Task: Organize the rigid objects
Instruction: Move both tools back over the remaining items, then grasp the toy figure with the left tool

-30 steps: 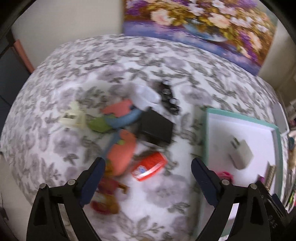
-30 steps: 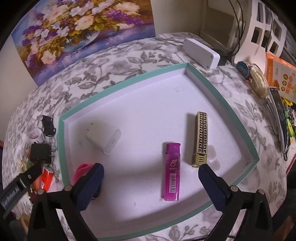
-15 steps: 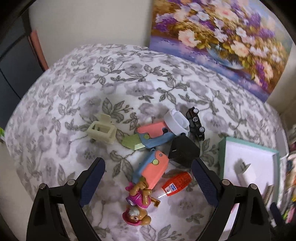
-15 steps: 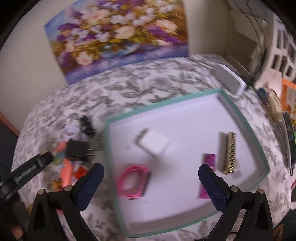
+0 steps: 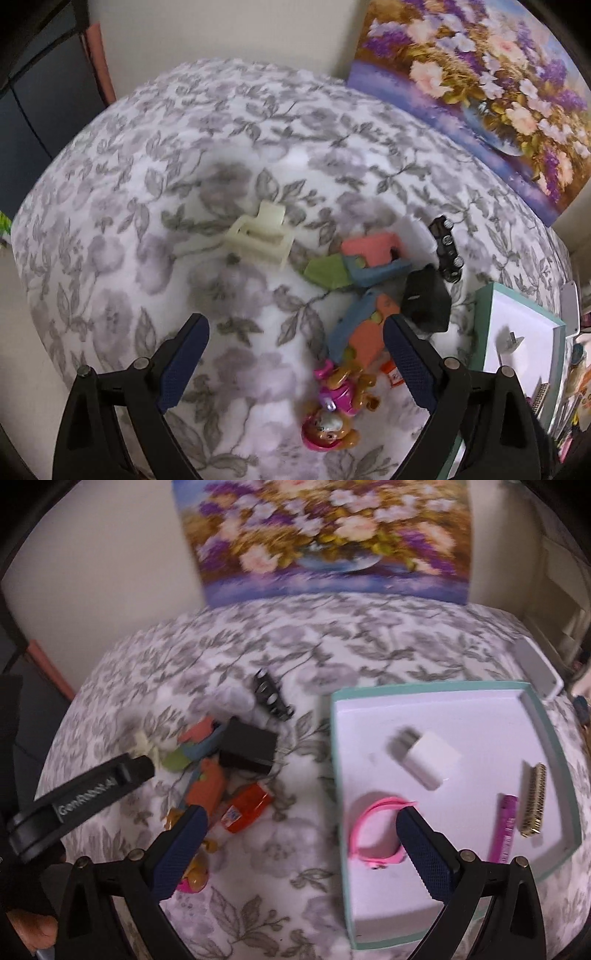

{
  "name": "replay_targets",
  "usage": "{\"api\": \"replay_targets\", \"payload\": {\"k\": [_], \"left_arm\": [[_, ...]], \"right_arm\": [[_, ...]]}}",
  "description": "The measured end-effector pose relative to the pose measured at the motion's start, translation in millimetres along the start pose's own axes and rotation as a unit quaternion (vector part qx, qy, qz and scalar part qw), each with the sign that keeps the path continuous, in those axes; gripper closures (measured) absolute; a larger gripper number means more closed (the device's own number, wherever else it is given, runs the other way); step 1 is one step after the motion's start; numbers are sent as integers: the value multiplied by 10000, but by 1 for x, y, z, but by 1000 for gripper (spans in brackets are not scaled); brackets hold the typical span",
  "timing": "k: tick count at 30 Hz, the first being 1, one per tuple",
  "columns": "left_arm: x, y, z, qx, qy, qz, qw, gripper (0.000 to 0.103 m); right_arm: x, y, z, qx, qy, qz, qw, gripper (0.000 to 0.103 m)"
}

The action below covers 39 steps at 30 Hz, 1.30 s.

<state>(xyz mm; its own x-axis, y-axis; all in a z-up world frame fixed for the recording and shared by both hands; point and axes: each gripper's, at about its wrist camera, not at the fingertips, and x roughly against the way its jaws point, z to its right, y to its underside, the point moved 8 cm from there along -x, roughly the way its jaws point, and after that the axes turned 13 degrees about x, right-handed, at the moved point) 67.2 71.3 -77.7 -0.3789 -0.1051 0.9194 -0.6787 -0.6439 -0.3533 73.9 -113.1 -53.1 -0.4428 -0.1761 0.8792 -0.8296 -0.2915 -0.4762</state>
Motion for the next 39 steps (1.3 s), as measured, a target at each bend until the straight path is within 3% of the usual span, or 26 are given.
{"api": "replay_targets", "payload": {"k": [3, 10, 16, 22, 29, 39], "left_arm": [[-8, 8, -6, 167, 134, -270, 9994, 4], [-17, 25, -10, 90, 71, -539, 9985, 3], [-18, 31, -14, 126, 135, -619, 9979, 3], [-11, 30, -19, 255, 243, -562, 9978, 3], [-8, 37, -5, -87, 328, -628, 9974, 3], [-27, 62, 16, -784, 16, -1112, 9907, 3]], "right_arm": [[-10, 6, -12, 152, -64, -180, 9997, 0], [-21, 25, -13, 176, -78, -564, 9982, 0], [-24, 39, 0, -134, -36, -829, 9965, 0], [-18, 42, 19, -438, 101, -808, 9957, 0], [-8, 38, 45, -836, 317, -615, 9941, 0], [-8, 36, 53, -995, 400, -566, 9926, 0]]}}
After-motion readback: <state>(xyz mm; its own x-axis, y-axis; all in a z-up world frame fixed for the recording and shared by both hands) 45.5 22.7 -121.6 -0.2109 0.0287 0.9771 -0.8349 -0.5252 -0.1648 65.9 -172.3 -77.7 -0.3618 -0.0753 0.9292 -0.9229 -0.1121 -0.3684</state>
